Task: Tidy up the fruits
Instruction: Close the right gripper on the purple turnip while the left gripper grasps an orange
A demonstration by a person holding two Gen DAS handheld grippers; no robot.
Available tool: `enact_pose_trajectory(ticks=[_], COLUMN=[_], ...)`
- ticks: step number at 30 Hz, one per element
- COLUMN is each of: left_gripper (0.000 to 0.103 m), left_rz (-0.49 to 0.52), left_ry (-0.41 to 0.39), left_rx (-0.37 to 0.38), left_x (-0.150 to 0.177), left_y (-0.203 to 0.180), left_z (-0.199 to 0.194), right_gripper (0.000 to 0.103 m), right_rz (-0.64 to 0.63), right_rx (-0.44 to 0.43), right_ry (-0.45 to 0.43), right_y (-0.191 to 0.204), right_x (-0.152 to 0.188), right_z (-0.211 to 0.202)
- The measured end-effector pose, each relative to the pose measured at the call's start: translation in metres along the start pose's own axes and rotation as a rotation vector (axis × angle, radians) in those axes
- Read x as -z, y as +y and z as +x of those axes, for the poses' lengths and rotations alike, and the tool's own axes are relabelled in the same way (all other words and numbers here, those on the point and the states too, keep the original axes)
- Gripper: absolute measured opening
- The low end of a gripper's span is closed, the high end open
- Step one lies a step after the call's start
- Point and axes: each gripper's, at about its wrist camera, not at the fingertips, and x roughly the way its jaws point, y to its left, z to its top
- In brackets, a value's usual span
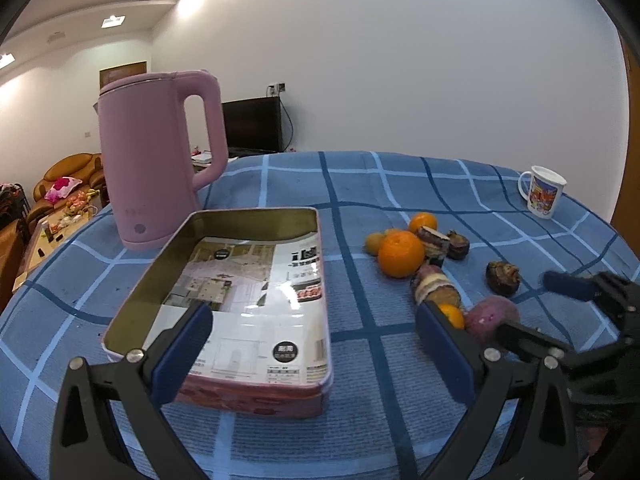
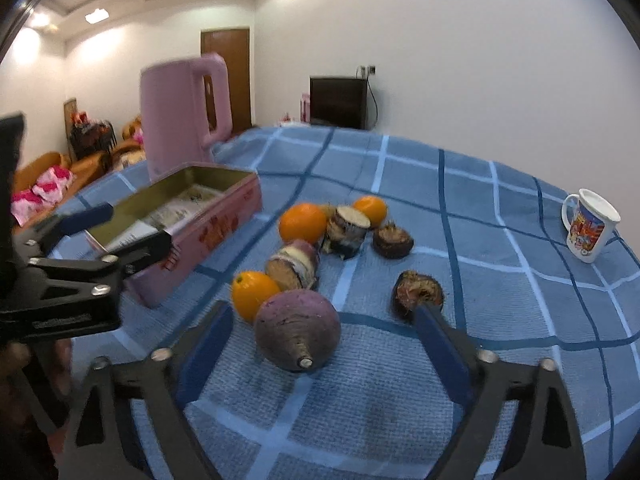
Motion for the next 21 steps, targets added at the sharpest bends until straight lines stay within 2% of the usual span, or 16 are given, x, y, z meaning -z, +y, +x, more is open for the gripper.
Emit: enact_pose_trajectory(ticks=[1,6,7,8,9,15,19,21], left_gripper=[0.103,0.103,0.103,0.103,0.103,0.102,0.09,0.089], left_rz=[0.003,0.015,0.015,0.017,0.021,0.076,0.114,0.139], left_ry=[0.001,0.011,0.015,0.02,0.022,0.022,0.064,0.088], left_rx=[0.007,0.026,0.032,0.042,0.048,0.075,0.114,0.124], left_x=[0.0,0.001,0.001,0.001,0.001,0.001,0.0,0.0], left_y=[-0.002,-0.01,-0.011,-0.014,-0.016,-0.038,-0.056,-0.066], left_z=[0.0,0.002,0.003,0.003,0.003,0.002,0.012,0.017], right_gripper=[0.079,0.077,0.071,0.057,0.056,0.056,0.056,0.056], right_rz=[0.004,0.017,0.019,0.026,0.036,0.101,0.142,0.156], right_rx=[-0.01,-0.068,-0.08,-0.105,-0.122,-0.091,-0.035,-0.019], right_ry=[0.015,0.093,0.11,0.107,0.092,0.058,0.011,0.002], right_y=[0.0,-0.001,-0.002,-0.002,-0.003,-0.02,-0.037,-0.044], right_x=[0.0,0.005,0.006,0.006,0.007,0.013,0.013,0.013], right_z=[0.004,0.025,0.028,0.027,0.025,0.017,0.006,0.002])
